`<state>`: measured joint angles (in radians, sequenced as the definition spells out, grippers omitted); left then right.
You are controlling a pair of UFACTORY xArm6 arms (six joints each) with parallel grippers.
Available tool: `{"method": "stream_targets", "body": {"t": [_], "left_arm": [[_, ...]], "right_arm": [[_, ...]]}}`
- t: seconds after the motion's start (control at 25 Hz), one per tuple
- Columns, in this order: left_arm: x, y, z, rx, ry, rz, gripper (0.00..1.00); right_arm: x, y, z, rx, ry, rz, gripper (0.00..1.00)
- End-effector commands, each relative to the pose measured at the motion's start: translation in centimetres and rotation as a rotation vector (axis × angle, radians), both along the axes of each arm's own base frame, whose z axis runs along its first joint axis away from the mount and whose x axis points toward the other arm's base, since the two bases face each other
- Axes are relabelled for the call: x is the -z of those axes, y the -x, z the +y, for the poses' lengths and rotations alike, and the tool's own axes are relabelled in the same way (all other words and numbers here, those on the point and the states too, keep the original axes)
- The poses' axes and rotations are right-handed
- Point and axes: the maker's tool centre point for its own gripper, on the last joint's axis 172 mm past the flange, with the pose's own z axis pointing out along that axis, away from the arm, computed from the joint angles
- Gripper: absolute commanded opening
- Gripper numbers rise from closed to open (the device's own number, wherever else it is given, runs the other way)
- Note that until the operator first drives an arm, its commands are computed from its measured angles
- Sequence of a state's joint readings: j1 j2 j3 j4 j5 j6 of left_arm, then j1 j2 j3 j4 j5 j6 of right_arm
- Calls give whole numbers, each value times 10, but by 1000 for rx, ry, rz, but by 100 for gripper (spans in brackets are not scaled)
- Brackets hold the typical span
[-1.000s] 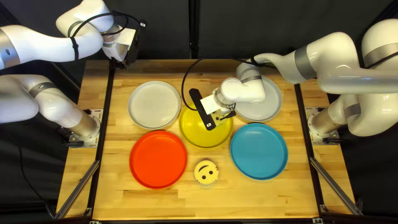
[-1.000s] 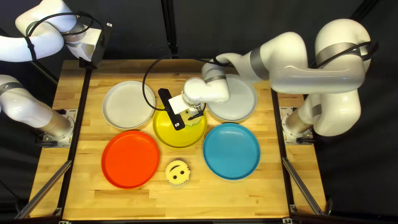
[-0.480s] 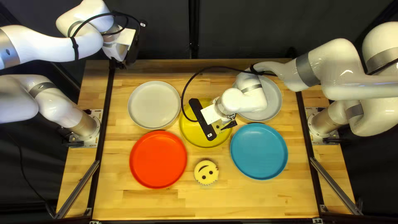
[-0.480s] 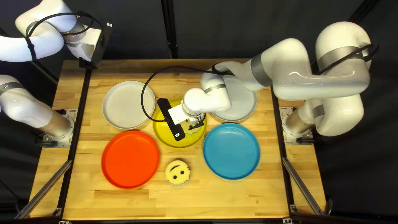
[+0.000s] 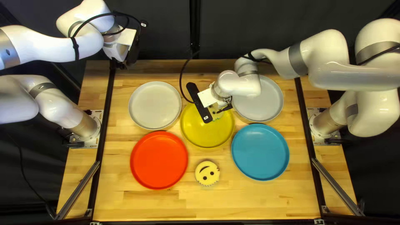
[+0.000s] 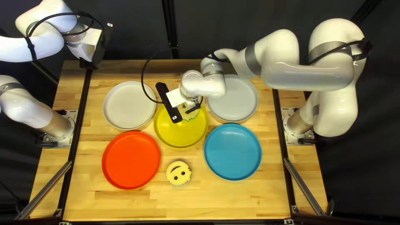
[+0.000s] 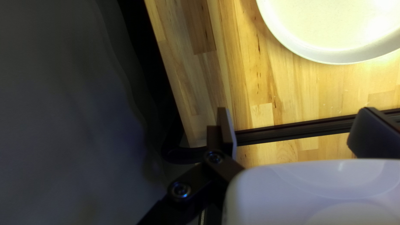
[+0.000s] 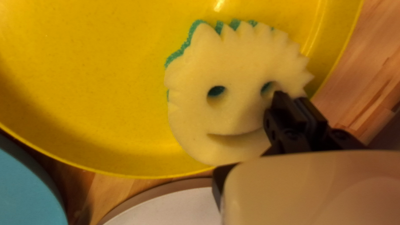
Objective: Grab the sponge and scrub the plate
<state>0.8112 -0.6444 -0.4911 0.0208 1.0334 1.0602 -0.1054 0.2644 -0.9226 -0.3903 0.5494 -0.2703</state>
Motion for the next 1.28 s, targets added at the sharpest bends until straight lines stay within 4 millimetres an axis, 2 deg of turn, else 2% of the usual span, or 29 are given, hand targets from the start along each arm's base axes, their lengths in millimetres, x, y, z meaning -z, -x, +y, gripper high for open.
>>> {"method": "stream_targets", "body": {"t": [0.04,0.24,0.4,0.52,0.72,0.88,1.0,1.16,1.28], "left_arm": [[0,0,0,0,0,0,100],[0,0,0,0,0,0,100],[0,0,0,0,0,0,100],[0,0,0,0,0,0,100],[0,0,0,0,0,0,100],[0,0,0,0,0,0,100],[0,0,0,0,0,0,100],[0,0,0,0,0,0,100],[0,0,0,0,0,0,100]], "right_arm": [[-1,7,21,-11,16,-1,0],[1,18,45,-22,29,3,0],[1,14,62,-33,35,9,0],[2,6,63,-37,38,14,0],[1,-6,38,-32,37,22,0],[0,-16,1,-14,30,27,0],[-1,-21,-17,-2,21,30,0],[-2,-22,-21,8,14,34,0],[0,-19,-5,3,14,35,0]]}}
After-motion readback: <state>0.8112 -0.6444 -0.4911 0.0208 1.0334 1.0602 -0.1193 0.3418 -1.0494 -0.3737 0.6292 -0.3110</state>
